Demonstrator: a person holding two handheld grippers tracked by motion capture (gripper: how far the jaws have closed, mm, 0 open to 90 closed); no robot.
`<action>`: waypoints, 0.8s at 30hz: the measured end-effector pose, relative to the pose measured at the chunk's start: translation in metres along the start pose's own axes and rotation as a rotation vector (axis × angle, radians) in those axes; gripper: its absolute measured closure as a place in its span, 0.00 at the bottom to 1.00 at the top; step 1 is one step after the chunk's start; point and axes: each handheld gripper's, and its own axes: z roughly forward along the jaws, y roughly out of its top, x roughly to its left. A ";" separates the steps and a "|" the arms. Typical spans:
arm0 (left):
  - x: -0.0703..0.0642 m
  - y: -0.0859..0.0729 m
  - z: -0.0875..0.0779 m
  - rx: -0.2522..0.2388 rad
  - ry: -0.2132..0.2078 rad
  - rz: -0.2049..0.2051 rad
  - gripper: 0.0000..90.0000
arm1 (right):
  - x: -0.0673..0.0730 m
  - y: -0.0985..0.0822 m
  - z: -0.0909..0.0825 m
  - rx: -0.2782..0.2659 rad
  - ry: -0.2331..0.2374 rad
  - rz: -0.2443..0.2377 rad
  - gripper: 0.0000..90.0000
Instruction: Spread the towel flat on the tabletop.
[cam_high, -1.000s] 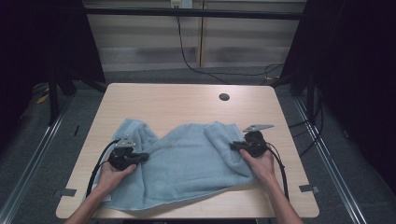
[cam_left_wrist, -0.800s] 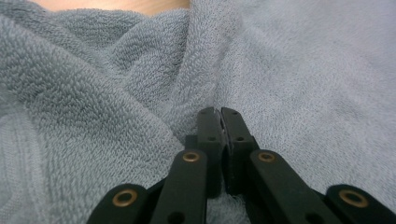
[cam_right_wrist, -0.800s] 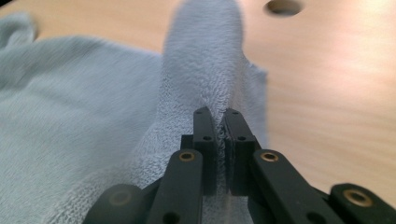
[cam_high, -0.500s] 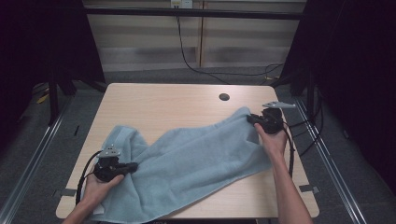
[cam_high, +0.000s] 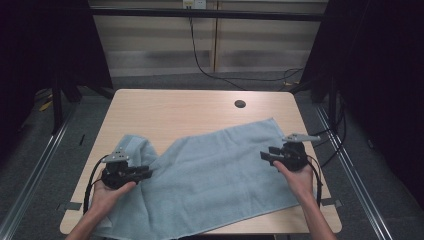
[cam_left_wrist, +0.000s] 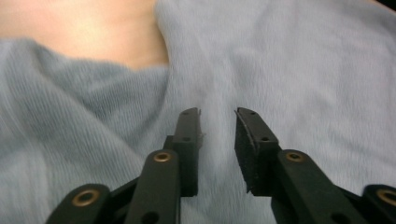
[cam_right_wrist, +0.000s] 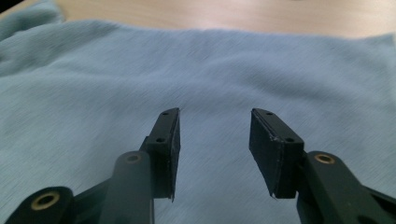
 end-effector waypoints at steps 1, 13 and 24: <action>0.001 0.004 0.001 0.003 -0.002 0.004 0.76 | 0.005 -0.007 -0.003 0.001 0.021 0.000 0.59; 0.016 0.018 0.030 0.106 0.021 0.060 0.60 | 0.059 -0.072 -0.003 0.168 0.078 -0.063 0.47; 0.011 0.014 0.039 0.143 0.015 0.086 0.94 | 0.039 -0.059 0.015 0.157 -0.008 -0.102 0.95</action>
